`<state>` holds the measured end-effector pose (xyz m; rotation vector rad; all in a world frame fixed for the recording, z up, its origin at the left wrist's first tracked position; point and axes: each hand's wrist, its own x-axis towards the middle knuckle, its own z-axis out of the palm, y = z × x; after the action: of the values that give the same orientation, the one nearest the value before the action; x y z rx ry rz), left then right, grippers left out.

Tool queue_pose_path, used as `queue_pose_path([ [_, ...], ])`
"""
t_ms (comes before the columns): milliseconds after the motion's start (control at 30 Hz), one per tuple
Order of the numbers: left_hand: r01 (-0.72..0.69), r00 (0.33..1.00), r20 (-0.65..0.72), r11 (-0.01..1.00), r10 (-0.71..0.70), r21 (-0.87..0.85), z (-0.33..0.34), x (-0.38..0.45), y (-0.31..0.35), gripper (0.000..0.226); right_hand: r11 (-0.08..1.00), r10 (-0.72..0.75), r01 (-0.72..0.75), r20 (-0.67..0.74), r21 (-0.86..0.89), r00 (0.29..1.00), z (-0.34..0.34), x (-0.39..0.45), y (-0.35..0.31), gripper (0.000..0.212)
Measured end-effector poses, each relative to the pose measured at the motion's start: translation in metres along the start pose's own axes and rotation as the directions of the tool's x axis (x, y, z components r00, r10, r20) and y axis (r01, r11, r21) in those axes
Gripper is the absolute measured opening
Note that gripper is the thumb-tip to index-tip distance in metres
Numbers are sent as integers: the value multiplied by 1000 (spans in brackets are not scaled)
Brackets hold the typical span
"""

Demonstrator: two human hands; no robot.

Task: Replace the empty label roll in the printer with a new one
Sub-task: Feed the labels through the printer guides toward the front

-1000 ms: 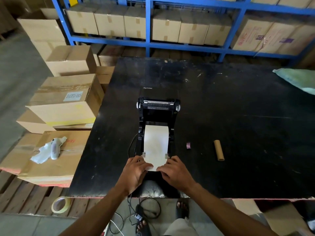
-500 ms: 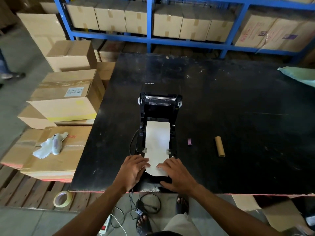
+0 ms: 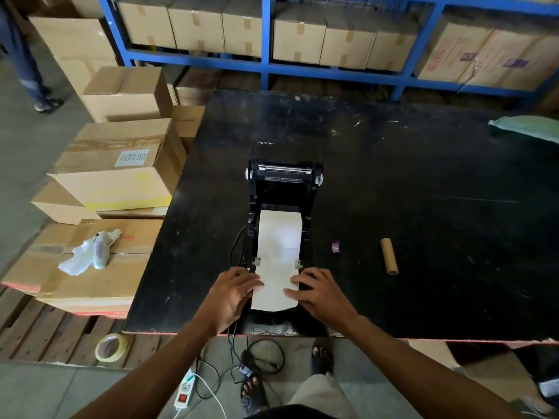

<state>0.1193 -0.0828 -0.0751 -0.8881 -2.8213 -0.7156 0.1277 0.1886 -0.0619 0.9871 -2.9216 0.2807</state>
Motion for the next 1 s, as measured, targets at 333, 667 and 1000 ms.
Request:
queue_pose_path([
  [333, 15, 998, 65, 998, -19, 68, -3, 15, -3, 29, 995, -94, 93, 38, 29, 995, -2, -4, 3, 27],
  [667, -15, 999, 33, 1000, 15, 1, 3, 10, -9, 19, 1000, -5, 6, 69, -16, 998, 12, 3, 3, 65],
  [1000, -24, 1000, 7, 997, 24, -72, 3, 4, -6, 21, 995, 32, -36, 40, 92, 999, 9, 3, -1, 48],
])
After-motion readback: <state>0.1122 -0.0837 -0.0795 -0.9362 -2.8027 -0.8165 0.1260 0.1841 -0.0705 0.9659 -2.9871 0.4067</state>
